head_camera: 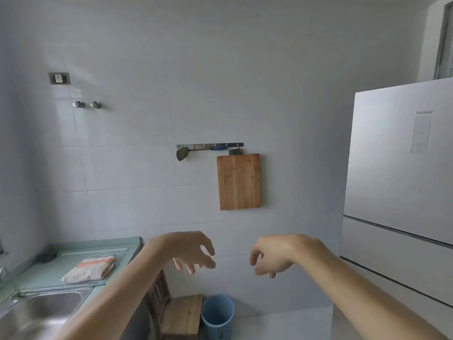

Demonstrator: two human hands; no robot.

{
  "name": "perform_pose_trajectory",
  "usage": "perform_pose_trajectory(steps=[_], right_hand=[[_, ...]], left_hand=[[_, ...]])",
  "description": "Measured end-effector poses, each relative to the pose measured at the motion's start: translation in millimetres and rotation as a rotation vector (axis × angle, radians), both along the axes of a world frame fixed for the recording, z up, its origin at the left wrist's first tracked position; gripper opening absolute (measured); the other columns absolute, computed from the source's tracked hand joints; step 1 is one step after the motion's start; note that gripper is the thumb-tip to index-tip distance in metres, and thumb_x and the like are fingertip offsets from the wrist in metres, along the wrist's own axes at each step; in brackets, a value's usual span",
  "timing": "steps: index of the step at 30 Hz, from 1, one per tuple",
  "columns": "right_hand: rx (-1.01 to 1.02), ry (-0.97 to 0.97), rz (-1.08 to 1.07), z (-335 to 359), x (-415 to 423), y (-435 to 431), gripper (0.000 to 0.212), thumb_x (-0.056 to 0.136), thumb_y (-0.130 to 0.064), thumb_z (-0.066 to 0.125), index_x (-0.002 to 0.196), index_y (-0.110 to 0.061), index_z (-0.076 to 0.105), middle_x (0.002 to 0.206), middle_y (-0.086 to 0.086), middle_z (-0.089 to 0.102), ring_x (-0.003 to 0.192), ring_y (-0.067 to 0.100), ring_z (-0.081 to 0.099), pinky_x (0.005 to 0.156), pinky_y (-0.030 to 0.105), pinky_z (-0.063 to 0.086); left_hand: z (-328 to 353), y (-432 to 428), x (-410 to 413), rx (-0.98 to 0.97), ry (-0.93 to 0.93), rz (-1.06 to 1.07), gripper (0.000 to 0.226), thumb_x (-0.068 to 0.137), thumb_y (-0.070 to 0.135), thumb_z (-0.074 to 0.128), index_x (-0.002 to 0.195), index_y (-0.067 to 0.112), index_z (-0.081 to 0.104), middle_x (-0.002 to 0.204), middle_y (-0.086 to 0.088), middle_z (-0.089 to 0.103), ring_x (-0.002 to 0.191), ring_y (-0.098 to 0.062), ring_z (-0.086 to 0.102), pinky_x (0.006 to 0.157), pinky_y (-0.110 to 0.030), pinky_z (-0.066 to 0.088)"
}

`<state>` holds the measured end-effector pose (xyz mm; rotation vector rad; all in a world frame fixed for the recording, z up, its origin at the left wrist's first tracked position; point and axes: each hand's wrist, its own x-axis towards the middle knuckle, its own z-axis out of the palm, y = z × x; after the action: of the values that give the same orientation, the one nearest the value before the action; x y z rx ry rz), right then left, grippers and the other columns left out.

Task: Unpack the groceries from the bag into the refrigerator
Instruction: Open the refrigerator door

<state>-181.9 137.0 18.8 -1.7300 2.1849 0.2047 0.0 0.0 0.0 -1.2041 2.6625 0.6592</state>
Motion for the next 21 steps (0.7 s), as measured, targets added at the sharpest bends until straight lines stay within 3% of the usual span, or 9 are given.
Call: perform_pose_trajectory(steps=[3,8,12,14,18,21], right_hand=[[0.003,-0.016,-0.034,-0.7,-13.2,-24.2,0.038,0.091,-0.038,0.055,0.127,-0.027,0.061,0.099,0.0,0.074,0.087,0.018,0.066,0.079,0.029,0.051],[-0.011,-0.007,-0.124,2.1,-33.9,-76.2,0.035,0.09,-0.042,0.055,0.12,-0.025,0.064,0.107,0.0,0.075,0.083,0.018,0.065,0.093,0.033,0.054],[-0.007,-0.022,-0.187,3.9,-49.6,-108.6,0.035,0.09,-0.04,0.055,0.122,-0.026,0.062,0.105,0.0,0.076,0.082,0.018,0.063,0.078,0.028,0.05],[-0.005,-0.027,-0.223,3.3,-58.8,-118.4,0.035,0.09,-0.04,0.054,0.122,-0.027,0.061,0.104,0.0,0.076,0.083,0.018,0.063,0.075,0.028,0.048],[0.029,-0.016,-0.306,3.1,-84.1,-128.2,0.036,0.089,-0.039,0.055,0.122,-0.027,0.062,0.105,0.001,0.077,0.099,0.019,0.068,0.087,0.031,0.05],[0.03,0.0,-0.359,6.5,-105.5,-131.8,0.035,0.089,-0.038,0.055,0.121,-0.027,0.062,0.105,0.001,0.077,0.1,0.019,0.068,0.079,0.03,0.049]], left_hand=[[0.0,-23.7,-17.8,-0.021,-0.014,-0.055,0.046,0.088,0.043,0.066,0.131,0.03,0.055,0.091,0.011,0.068,0.082,-0.01,0.072,0.072,-0.022,0.057],[4.9,-73.7,-43.5,0.041,0.005,-0.137,0.046,0.091,0.038,0.063,0.135,0.03,0.052,0.112,0.001,0.07,0.098,-0.017,0.072,0.076,-0.025,0.058],[15.8,-114.3,-63.7,0.044,0.014,-0.214,0.048,0.092,0.038,0.063,0.137,0.028,0.05,0.119,-0.002,0.07,0.099,-0.016,0.072,0.074,-0.023,0.057],[16.0,-130.8,-79.1,0.026,0.006,-0.257,0.048,0.092,0.04,0.062,0.136,0.028,0.05,0.118,0.0,0.07,0.098,-0.014,0.072,0.072,-0.02,0.055],[11.7,-154.1,-115.8,0.053,-0.021,-0.335,0.05,0.092,0.041,0.062,0.138,0.028,0.049,0.119,-0.001,0.069,0.099,-0.015,0.072,0.074,-0.021,0.057],[11.1,-166.8,-144.9,0.054,-0.031,-0.39,0.052,0.09,0.045,0.062,0.138,0.03,0.049,0.117,0.0,0.071,0.097,-0.012,0.072,0.08,-0.025,0.058]])
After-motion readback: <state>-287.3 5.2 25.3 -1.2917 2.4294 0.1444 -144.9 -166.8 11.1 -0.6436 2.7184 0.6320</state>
